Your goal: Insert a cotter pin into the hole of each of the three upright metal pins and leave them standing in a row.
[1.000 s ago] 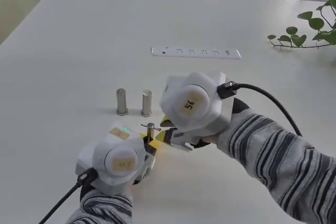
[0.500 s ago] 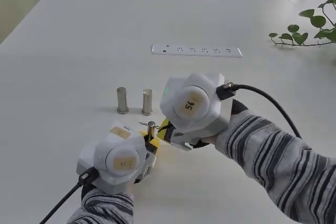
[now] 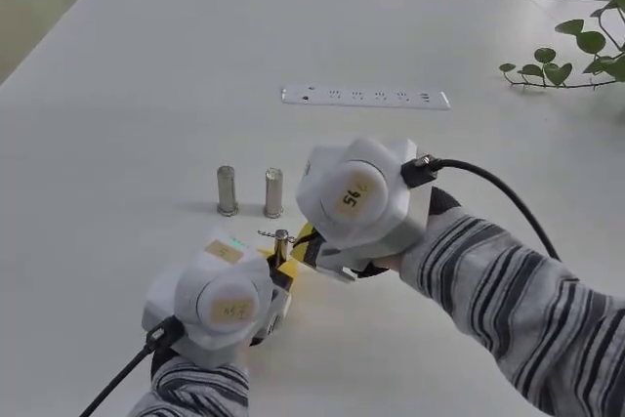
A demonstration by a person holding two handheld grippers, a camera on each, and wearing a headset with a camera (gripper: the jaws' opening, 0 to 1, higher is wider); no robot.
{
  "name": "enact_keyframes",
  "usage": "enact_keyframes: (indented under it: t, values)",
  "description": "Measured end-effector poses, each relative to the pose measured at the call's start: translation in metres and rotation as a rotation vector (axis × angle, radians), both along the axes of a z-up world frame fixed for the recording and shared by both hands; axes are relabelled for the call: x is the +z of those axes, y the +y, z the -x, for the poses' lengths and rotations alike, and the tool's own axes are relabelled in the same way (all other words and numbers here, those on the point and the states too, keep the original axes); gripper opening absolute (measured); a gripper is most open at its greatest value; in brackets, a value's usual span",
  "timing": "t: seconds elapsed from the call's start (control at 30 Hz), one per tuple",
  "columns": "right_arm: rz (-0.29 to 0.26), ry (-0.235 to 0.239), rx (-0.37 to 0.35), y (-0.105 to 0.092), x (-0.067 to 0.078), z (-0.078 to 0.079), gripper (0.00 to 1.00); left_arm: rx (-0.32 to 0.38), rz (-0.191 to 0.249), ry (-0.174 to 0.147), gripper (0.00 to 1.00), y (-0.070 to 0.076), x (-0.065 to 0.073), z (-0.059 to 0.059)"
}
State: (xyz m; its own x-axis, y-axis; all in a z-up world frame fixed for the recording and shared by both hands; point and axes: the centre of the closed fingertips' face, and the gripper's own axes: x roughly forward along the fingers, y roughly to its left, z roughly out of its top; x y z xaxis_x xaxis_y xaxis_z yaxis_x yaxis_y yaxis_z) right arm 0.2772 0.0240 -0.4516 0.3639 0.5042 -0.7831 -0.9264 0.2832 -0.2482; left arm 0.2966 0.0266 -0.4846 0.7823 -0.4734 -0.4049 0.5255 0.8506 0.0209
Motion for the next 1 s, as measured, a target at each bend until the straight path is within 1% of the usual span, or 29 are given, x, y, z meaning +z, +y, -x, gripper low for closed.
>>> enact_keyframes:
  t: [0.53,0.83,1.0]
  values:
    - [-0.001,-0.023,-0.033,-0.0098,0.0062,-0.0048,0.08,0.004,0.003,0.001,0.05,-0.0003,-0.0002,-0.0007]
    - [-0.006,-0.026,-0.035,-0.0099,0.0063,-0.0068,0.09,0.005,0.003,0.0,0.05,-0.0003,-0.0003,-0.0013]
    - [-0.009,-0.016,-0.035,-0.0091,0.005,-0.0069,0.09,0.005,0.002,0.0,0.05,-0.0002,-0.0004,-0.0015]
